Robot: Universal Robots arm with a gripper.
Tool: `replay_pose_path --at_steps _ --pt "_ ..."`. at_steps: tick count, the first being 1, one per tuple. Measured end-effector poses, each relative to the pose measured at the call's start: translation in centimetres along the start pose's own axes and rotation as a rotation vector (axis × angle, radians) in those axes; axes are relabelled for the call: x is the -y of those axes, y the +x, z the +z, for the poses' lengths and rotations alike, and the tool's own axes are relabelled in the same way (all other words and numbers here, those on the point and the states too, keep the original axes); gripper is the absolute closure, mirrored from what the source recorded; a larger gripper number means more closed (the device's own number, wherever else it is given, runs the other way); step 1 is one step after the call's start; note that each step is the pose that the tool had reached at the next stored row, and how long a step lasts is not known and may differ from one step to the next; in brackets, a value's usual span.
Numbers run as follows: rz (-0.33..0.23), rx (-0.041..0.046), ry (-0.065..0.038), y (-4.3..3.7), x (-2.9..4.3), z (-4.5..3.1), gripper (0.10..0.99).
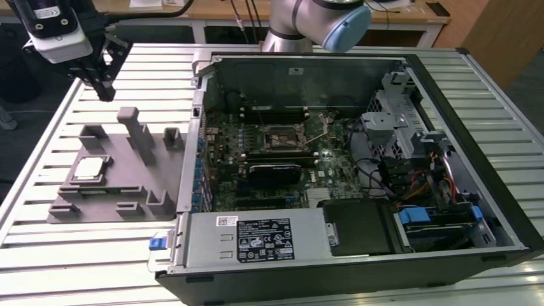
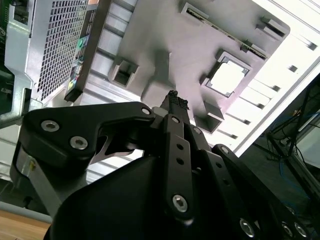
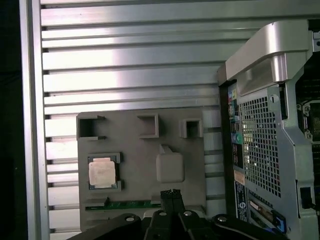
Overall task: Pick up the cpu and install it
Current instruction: 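Reach for the cpu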
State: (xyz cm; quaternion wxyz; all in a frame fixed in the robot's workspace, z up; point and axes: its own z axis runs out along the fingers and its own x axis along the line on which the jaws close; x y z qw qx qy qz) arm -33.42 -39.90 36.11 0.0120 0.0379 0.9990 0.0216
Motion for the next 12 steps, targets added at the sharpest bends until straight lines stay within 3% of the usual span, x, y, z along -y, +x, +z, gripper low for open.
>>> replay_pose_path --at_steps 12 --pt "0.000 0.0000 0.000 1.71 0.17 0.90 0.980"
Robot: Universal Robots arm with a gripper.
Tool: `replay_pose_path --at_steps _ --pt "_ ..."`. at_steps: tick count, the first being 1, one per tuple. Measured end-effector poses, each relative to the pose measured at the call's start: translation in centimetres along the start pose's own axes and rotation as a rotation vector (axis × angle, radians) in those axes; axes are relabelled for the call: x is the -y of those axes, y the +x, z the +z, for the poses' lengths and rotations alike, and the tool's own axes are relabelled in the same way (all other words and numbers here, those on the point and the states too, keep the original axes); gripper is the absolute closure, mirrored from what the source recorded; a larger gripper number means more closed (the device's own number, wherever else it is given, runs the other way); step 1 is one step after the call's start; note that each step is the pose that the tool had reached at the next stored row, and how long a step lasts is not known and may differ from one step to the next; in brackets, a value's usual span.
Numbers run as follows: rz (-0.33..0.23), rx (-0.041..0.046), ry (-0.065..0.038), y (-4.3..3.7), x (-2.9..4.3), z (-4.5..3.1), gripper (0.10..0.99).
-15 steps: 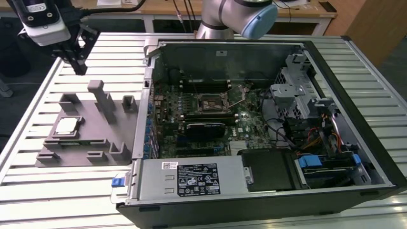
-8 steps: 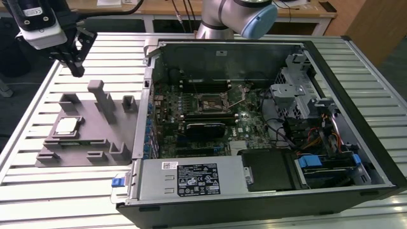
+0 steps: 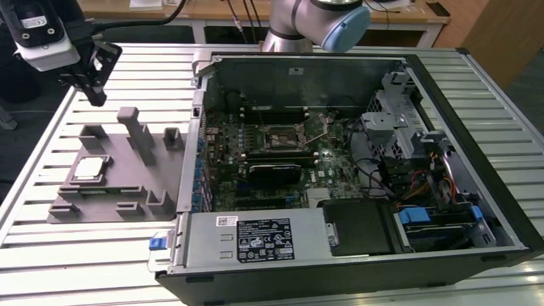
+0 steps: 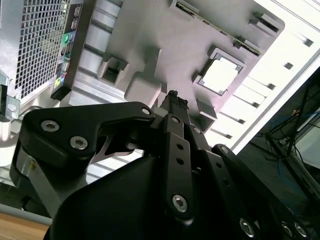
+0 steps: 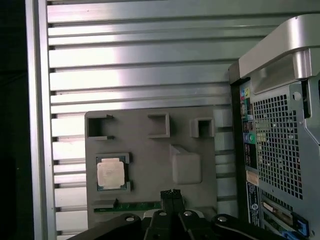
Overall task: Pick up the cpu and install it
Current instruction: 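Reach for the cpu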
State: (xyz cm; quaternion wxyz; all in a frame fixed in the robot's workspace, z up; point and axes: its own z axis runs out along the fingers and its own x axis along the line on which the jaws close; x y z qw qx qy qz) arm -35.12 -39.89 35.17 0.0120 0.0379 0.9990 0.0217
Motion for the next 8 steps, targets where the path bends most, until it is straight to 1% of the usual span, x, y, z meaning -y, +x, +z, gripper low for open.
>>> replay_pose_path --at_steps 8 --pt "0.000 -0.0001 0.000 1.00 0.11 0.64 0.980"
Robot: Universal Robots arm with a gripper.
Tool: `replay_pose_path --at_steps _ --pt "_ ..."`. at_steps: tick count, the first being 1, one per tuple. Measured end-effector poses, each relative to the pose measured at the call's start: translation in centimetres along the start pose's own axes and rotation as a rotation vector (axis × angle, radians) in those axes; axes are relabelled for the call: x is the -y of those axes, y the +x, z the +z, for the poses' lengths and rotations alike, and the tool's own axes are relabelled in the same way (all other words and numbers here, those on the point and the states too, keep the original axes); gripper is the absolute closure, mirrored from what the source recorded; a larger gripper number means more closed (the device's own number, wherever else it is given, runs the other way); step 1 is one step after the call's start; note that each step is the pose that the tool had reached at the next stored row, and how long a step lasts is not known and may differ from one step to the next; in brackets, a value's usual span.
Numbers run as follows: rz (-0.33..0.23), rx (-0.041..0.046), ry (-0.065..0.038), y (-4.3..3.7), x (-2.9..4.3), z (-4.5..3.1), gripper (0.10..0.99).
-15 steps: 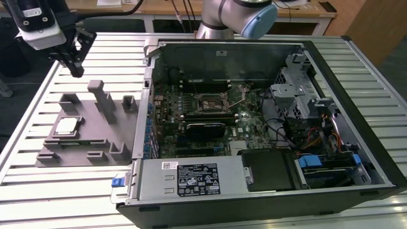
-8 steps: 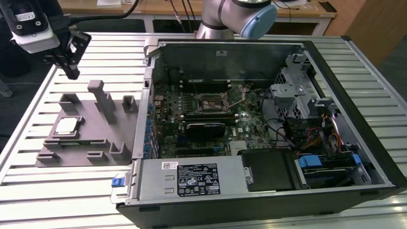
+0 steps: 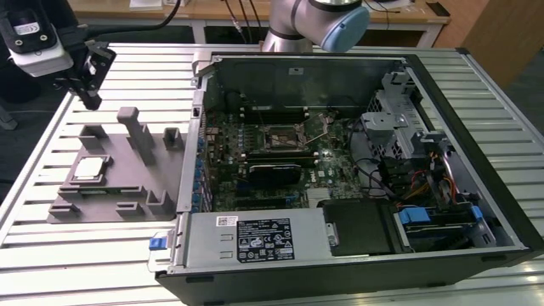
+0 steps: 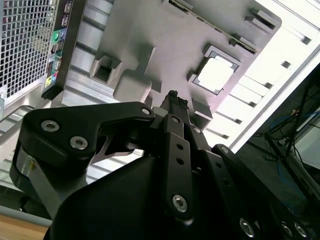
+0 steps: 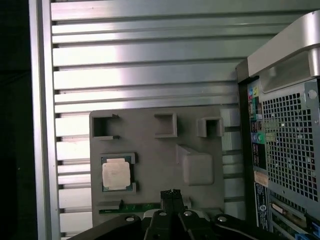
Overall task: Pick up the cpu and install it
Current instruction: 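Reach for the cpu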
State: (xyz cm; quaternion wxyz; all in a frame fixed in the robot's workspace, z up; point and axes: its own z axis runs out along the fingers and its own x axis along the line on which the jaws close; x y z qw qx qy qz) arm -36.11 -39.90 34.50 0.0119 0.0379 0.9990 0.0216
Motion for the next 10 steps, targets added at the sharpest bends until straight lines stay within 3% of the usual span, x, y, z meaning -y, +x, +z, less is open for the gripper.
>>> replay_pose_path --at_steps 10 --pt "0.000 0.0001 0.000 1.22 0.12 0.75 0.980"
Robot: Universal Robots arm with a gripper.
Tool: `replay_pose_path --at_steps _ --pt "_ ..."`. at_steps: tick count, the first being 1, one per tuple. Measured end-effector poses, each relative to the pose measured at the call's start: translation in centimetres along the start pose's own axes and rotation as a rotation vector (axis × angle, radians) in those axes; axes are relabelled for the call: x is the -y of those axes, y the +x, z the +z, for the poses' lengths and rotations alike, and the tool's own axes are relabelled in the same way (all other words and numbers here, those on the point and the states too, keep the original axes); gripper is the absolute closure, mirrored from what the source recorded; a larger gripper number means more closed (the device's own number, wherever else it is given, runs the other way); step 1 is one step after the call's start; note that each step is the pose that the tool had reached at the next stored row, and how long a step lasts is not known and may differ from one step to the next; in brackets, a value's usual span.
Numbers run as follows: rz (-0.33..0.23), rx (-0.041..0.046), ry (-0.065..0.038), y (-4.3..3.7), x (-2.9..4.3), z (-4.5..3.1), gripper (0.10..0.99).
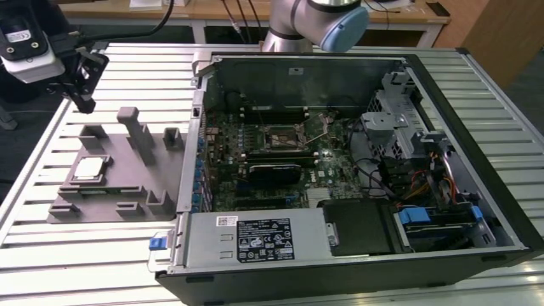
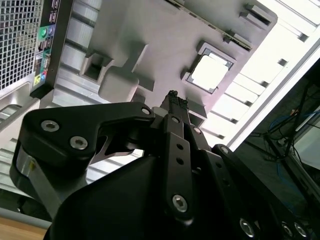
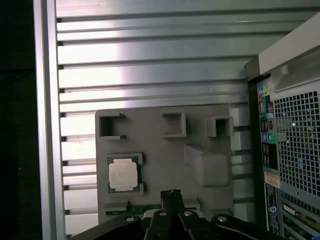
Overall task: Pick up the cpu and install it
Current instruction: 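Reach for the cpu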
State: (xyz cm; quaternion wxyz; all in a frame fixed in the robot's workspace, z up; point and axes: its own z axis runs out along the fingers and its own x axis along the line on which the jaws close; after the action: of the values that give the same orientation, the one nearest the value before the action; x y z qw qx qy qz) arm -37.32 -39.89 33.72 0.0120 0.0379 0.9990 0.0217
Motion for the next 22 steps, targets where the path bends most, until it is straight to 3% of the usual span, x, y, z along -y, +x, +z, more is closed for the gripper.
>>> replay_pose_path --at_steps 10,22 --pt "0.000 0.0000 0.000 0.98 0.10 0.68 0.980" --pt "0.000 0.0000 0.000 1.78 0.23 2.29 0.980"
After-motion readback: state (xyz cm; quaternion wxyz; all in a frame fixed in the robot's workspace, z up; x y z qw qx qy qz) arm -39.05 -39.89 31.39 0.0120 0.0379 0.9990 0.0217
